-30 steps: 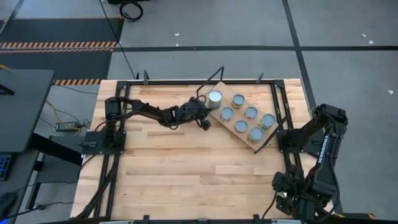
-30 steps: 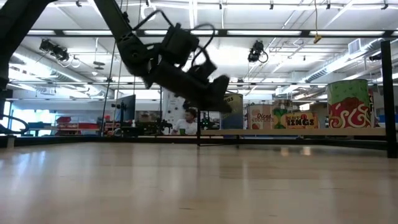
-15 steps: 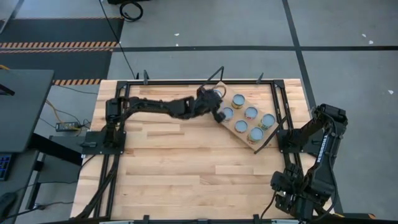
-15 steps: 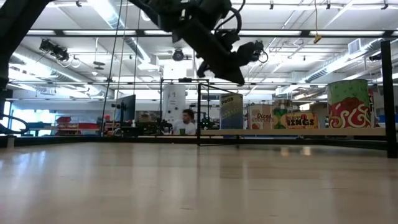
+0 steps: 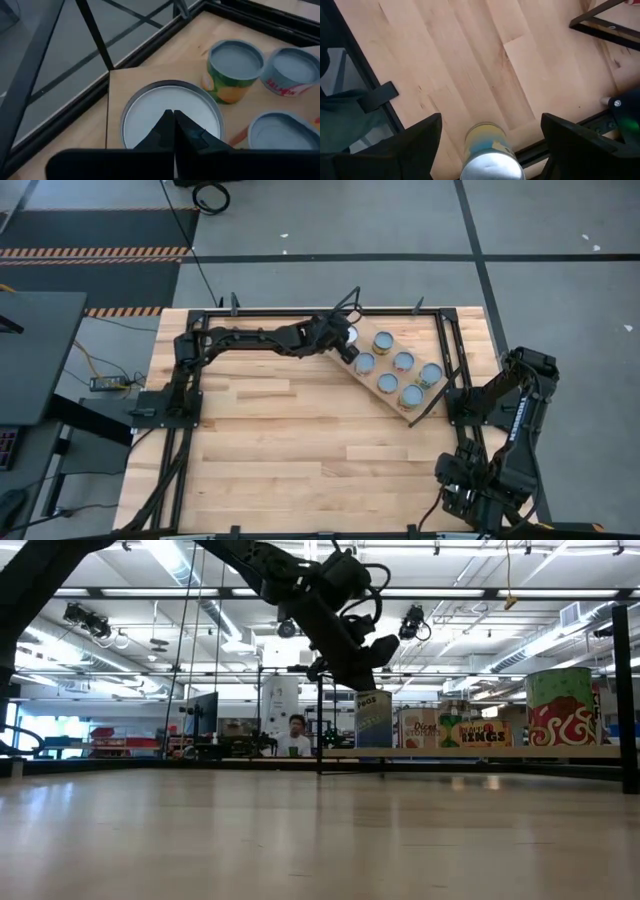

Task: Pick and place cans onto a shelf
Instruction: Put the canned peas on the shelf, then put the canned carrots on the shelf aligned with the canned peas

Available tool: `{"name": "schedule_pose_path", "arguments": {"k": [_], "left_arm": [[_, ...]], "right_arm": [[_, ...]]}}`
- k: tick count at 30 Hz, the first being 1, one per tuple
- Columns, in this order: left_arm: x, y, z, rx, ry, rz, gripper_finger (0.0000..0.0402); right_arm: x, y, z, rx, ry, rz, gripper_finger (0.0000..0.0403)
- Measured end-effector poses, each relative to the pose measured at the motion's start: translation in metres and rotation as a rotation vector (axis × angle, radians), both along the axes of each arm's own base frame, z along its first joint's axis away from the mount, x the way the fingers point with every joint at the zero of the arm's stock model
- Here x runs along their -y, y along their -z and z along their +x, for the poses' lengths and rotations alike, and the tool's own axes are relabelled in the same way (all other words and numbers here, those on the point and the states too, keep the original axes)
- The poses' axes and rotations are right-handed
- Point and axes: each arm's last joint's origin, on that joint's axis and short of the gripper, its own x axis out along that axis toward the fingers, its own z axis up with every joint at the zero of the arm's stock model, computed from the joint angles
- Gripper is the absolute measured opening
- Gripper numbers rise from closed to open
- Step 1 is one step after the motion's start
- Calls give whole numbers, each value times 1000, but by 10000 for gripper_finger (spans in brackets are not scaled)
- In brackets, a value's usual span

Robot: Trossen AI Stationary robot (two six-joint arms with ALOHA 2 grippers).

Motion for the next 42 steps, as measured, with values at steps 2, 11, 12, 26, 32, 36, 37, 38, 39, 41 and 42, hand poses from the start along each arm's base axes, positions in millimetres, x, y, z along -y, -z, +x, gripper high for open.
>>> {"name": "schedule_pose_path", "arguments": {"k": [2, 11, 12, 26, 32, 36, 37, 38, 39, 41, 42], "left_arm": [[0, 1, 0, -8, 0, -4, 2], [2, -9, -9, -52, -11, 3, 2], [2, -9, -9, -53, -12, 3, 2], [3, -10, -8, -30, -9, 2, 7], [3, -12, -6, -3, 12, 0, 8], [6, -16, -6, 0, 20, 7, 24], [8, -19, -7, 6, 30, 16, 28], [11, -25, -8, 6, 41, 25, 33], [14, -31, -10, 7, 54, 39, 38], [24, -47, -14, 34, 82, 63, 47], [30, -56, -16, 49, 98, 71, 52]], "right_arm": [[0, 0, 0, 0, 1, 0, 348], [0, 0, 0, -1, 2, 3, 348], [0, 0, 1, -1, 2, 4, 348], [0, 0, 0, 0, 2, 2, 348], [0, 0, 0, 0, -5, 1, 348], [0, 0, 1, 12, -14, -7, 348], [0, 0, 1, 20, -23, -13, 348], [0, 0, 1, 27, -35, -20, 348], [1, 0, 2, 38, -51, -31, 348], [2, -2, 3, 68, -81, -49, 348], [4, -4, 4, 92, -96, -59, 348]]}}
